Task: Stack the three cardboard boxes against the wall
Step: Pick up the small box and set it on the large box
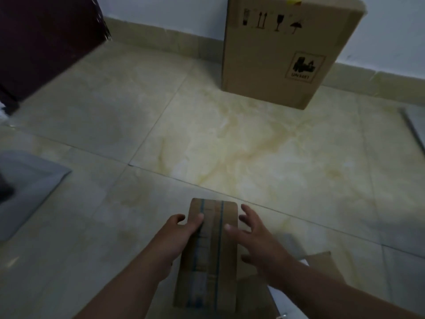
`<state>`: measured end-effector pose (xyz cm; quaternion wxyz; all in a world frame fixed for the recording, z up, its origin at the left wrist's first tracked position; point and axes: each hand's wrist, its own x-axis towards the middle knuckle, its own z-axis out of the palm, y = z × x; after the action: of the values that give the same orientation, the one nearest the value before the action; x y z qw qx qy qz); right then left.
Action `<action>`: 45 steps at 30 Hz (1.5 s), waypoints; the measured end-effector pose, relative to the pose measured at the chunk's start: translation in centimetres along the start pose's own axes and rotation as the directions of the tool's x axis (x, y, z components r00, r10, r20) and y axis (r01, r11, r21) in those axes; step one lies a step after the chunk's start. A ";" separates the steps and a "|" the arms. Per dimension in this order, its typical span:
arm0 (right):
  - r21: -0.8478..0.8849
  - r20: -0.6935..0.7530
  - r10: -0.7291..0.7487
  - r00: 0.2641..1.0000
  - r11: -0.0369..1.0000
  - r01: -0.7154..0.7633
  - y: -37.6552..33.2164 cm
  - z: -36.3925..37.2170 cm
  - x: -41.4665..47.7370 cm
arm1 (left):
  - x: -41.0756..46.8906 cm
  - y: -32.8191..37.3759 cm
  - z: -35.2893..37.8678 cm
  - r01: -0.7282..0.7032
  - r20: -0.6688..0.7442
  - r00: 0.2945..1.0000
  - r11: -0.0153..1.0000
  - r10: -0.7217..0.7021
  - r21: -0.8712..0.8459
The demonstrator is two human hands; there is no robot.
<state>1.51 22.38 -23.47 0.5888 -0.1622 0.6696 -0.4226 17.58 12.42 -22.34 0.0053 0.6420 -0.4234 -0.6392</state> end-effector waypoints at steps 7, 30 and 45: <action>0.139 0.048 -0.076 0.996 0.988 0.069 -1.6 1.4 -1.0 | -0.6 1.6 1.7 -0.124 0.084 0.987 0.981 0.137 -0.150; 0.174 -0.289 -0.569 0.770 0.760 0.627 -39.7 -16.8 -6.5 | -14.9 41.8 10.4 -0.717 0.068 0.684 0.686 0.727 -0.121; 0.556 -0.460 -0.421 0.782 0.550 0.623 -50.8 -16.8 11.5 | -4.0 60.9 5.7 -0.921 0.481 0.287 0.100 0.828 0.377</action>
<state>-31.22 -9.51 6.67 0.3525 -0.0678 0.4595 -0.8124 -19.17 -21.40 13.23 0.1493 0.1777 -0.8943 -0.3826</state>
